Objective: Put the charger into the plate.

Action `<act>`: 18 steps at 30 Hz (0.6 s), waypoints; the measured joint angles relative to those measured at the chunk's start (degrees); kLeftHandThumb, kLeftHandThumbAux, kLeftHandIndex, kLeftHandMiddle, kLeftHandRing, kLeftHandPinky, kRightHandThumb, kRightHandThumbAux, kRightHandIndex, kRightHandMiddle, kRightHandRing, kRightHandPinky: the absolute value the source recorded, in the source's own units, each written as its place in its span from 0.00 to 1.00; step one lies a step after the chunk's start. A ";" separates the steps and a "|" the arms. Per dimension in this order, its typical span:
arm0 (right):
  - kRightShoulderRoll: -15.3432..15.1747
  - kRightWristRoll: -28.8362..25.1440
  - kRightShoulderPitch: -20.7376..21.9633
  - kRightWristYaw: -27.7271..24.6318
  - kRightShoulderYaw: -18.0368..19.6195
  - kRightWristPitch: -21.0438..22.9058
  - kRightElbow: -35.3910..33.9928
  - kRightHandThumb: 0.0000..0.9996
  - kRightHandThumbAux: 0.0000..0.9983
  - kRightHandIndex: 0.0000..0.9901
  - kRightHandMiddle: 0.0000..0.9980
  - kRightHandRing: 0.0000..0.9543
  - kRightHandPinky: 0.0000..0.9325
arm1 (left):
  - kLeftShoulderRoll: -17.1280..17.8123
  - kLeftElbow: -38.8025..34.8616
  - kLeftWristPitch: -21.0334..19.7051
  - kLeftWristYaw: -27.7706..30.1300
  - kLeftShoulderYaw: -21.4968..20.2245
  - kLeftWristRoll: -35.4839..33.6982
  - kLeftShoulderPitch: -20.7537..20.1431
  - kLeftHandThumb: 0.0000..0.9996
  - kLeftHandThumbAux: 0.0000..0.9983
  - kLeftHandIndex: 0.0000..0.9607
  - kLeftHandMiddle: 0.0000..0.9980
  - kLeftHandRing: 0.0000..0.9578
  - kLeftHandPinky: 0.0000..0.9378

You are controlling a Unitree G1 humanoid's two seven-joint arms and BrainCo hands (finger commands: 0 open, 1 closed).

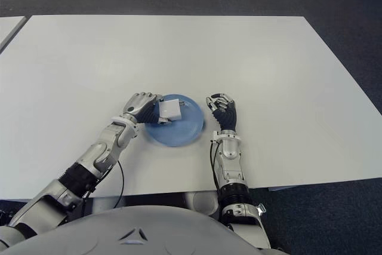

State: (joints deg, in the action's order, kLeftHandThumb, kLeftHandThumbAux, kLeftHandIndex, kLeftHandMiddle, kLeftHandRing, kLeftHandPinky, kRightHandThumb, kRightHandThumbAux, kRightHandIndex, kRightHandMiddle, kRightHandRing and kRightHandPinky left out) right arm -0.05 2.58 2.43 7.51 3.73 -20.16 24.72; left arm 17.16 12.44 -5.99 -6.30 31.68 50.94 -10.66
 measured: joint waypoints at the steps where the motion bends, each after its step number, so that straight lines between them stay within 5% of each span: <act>1: 0.02 0.00 0.00 0.00 0.00 -0.02 0.00 0.71 0.73 0.44 0.76 0.78 0.80 | 0.00 0.41 0.32 -0.49 0.21 0.10 -0.10 0.73 0.69 0.45 0.67 0.70 0.65; 4: 0.09 -0.02 -0.01 0.00 0.03 -0.03 -0.01 0.71 0.73 0.44 0.76 0.78 0.80 | -0.02 1.86 1.37 -1.67 0.79 0.37 -0.43 0.72 0.69 0.45 0.64 0.66 0.62; 8: 0.09 -0.10 -0.03 -0.02 0.07 -0.03 -0.01 0.71 0.73 0.44 0.76 0.79 0.82 | 0.17 3.93 3.33 -3.77 1.40 1.06 -1.40 0.71 0.70 0.44 0.42 0.43 0.43; 12: 0.10 -0.17 -0.03 -0.08 0.08 -0.03 0.01 0.71 0.73 0.44 0.76 0.79 0.82 | 0.67 5.43 4.98 -5.42 2.06 1.98 -2.26 0.62 0.60 0.23 0.25 0.24 0.26; 18: 0.12 -0.26 -0.02 -0.08 0.14 -0.03 0.01 0.71 0.73 0.44 0.76 0.78 0.81 | 0.81 5.86 6.03 -6.44 2.62 2.10 -3.01 0.55 0.61 0.10 0.13 0.11 0.09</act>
State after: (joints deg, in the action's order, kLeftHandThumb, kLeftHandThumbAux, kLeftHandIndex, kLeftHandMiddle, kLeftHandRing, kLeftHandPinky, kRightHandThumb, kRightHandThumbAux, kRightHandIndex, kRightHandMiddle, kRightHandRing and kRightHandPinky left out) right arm 0.07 2.32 2.41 7.43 3.87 -20.19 24.74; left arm 17.96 18.30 0.04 -12.74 34.30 53.05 -13.67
